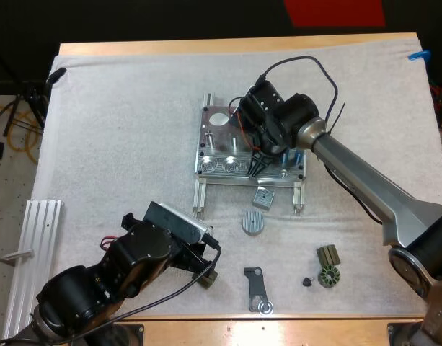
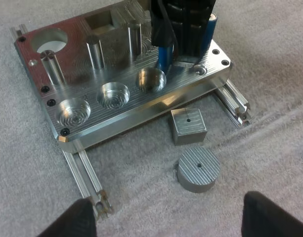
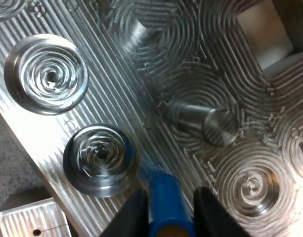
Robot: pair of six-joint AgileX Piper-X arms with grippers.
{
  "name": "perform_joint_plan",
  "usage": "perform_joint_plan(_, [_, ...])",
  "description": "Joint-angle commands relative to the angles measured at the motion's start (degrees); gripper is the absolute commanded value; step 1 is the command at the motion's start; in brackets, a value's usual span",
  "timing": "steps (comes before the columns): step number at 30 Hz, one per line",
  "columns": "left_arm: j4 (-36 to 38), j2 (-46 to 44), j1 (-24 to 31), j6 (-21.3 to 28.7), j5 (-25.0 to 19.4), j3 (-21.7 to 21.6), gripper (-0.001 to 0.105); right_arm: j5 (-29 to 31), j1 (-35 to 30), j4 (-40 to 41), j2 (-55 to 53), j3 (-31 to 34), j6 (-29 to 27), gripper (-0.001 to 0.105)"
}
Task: Load cells from right to left
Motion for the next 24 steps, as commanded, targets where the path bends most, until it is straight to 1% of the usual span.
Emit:
perform_joint_plan(1, [-0.9,-0.4,0.0,0.7,-1.1,-0.1,0.062,-0.3,-0.1,-0.5,1.1,0.0,0.2,0.0])
perform_joint_plan(6, [-0.9,-0.4,0.0,1.2,-1.1,-0.1,0.062,1.8,-0.1,-0.2,1.1,0.0,0.2,0.0])
perform_joint_plan(11, [-0.9,-0.4,0.0,1.2,-1.1,-0.1,0.062,1.8,-0.1,-0.2,1.1,0.0,0.3,0.0])
perform_joint_plan(15, [-0.9,-0.4,0.0,1.2,-1.1,-0.1,0.062,1.8,-0.1,0.8,1.1,0.0,1.6,0.0])
perform_joint_plan(17, [-0.9,-0.4,0.0,1.2,-1.1,-0.1,0.062,1.8,-0.1,1.2,1.1,0.0,1.9,0.007])
perform_joint_plan(18, [-0.9,-0.4,0.0,1.2,-1.1,-0.1,0.062,0.6,-0.1,1.5,1.1,0.0,2.5,0.017])
perform_joint_plan(19, [-0.9,-0.4,0.0,1.2,-1.1,-0.1,0.062,-1.8,-0.1,1.7,0.9,0.0,2.6,0.029])
perform_joint_plan(20, [-0.9,-0.4,0.0,1.2,-1.1,-0.1,0.062,-2.2,-0.1,1.7,0.9,0.0,2.8,0.033])
perform_joint_plan(21, [-0.9,-0.4,0.0,1.2,-1.1,-0.1,0.062,-1.7,-0.1,1.5,0.9,0.0,4.2,0.044])
perform_joint_plan(22, [-0.9,-0.4,0.0,1.2,-1.1,-0.1,0.062,-1.3,-0.1,1.5,0.9,-0.1,4.4,0.049])
perform_joint_plan(24, [-0.9,-0.4,0.0,1.2,-0.9,-0.1,0.062,-0.8,-0.1,1.5,0.9,-0.2,4.7,0.05])
